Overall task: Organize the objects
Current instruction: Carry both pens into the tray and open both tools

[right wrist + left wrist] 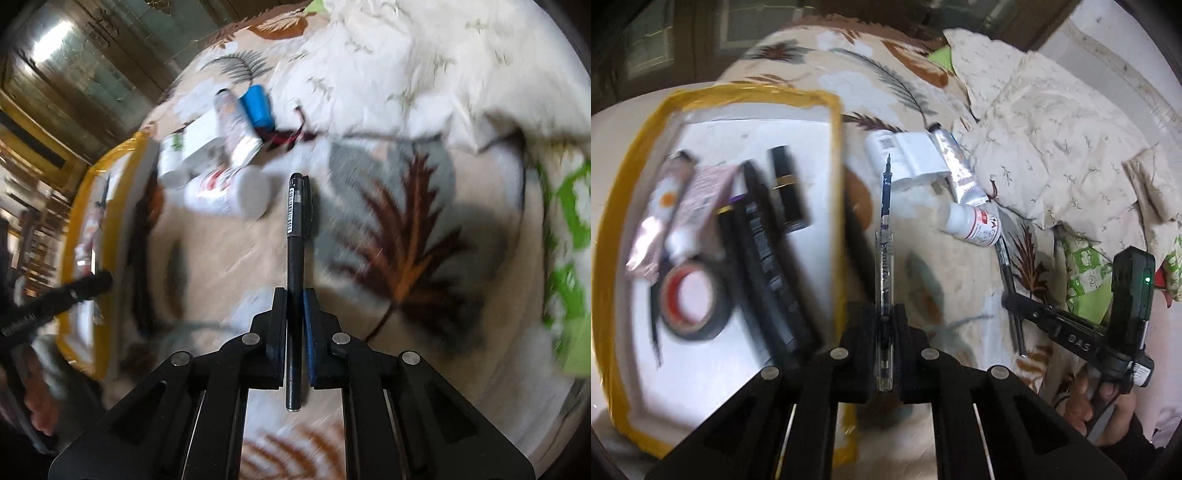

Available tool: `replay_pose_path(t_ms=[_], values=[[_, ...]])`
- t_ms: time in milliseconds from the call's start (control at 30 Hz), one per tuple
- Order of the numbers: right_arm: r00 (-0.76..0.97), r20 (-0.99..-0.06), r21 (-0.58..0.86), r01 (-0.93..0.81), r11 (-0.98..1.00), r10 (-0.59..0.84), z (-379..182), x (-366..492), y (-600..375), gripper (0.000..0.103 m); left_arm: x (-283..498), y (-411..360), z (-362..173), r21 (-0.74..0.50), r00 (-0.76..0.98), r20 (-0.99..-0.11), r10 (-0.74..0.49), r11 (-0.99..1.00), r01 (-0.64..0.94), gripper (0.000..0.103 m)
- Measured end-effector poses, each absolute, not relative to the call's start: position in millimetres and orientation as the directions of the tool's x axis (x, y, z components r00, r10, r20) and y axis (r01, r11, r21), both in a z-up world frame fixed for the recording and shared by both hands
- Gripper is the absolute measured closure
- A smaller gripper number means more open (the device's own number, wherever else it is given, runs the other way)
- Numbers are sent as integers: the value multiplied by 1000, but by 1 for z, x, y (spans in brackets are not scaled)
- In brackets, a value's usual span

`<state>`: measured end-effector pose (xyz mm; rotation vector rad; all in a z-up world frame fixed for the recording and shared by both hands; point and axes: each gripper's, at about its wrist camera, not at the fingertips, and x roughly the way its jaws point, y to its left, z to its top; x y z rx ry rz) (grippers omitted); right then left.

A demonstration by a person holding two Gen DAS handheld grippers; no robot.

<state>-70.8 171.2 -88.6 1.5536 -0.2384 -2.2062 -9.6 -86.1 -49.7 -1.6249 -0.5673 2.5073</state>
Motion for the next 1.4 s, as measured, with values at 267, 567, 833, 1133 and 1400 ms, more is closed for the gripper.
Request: replay_pose_path(t_ms=[267, 567, 833, 1133, 1400], values=[[-282, -795, 454, 310, -835, -537, -48, -35, 144, 95, 12, -126, -33, -424, -498, -816, 295, -890, 168, 96], [-296, -766, 431, 422, -798, -570, -4, -20, 87, 95, 22, -163, -30, -479, -535, -789, 302, -847, 229, 96], [-276, -762, 405, 502, -764, -586, 12, -15, 48, 95, 22, -175, -29, -468, -536, -794, 287, -851, 237, 96], [-173, -793, 396, 582, -710, -585, -3, -7, 5, 95, 16, -194, -39, -404, -490, -842, 227, -867, 292, 96], [-179, -809, 370, 585, -721, -560, -22, -33, -30, 95, -11, -217, -57, -383, -431, -873, 229, -868, 316, 96]])
